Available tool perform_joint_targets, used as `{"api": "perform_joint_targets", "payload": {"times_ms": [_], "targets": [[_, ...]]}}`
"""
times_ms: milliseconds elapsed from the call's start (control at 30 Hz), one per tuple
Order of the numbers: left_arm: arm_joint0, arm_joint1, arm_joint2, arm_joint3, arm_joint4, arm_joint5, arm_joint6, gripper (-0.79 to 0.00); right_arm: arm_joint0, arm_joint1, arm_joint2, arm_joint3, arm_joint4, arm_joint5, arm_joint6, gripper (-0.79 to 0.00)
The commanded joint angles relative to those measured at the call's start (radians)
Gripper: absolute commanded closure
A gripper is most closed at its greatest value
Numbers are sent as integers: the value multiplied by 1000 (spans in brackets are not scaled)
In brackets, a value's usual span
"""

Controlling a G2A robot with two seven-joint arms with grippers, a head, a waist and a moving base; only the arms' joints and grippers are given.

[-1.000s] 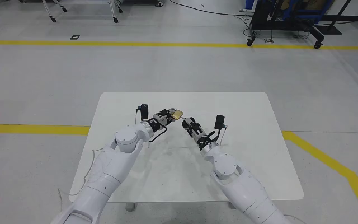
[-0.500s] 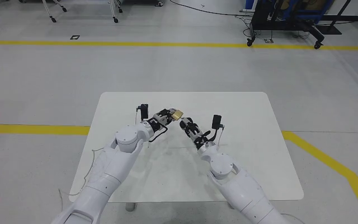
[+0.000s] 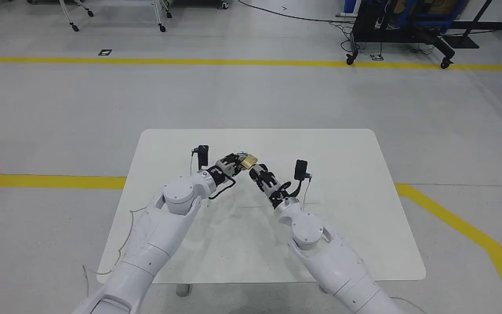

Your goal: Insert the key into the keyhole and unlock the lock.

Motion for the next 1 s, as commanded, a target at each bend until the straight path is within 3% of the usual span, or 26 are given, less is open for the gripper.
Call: {"api": "perform_joint_targets", "payload": {"times_ms": [0, 467, 600, 833, 900, 933, 967], "targets": [[2, 0, -3, -1, -3, 0, -2, 0, -6, 1, 12, -3, 12, -6, 7, -785], [11, 0, -16, -12, -31, -1, -33, 0, -6, 1, 12, -3, 12, -6, 7, -785], [44, 1, -26, -48, -26, -78, -16, 0, -11, 0, 14, -9, 28, -10, 21, -785], [78, 2, -61, -59, -82, -190, -46, 0, -85, 26, 143, -39, 343, -90, 411, -785], [79, 2, -65, -56, -89, -202, -52, 0, -97, 33, 171, -37, 407, -84, 514, -717], [79, 1, -66, -55, -89, -209, -56, 0, -100, 36, 184, -35, 428, -81, 554, -637], [79, 1, -66, -53, -86, -214, -59, 0, -102, 38, 191, -35, 445, -75, 591, -468]]}}
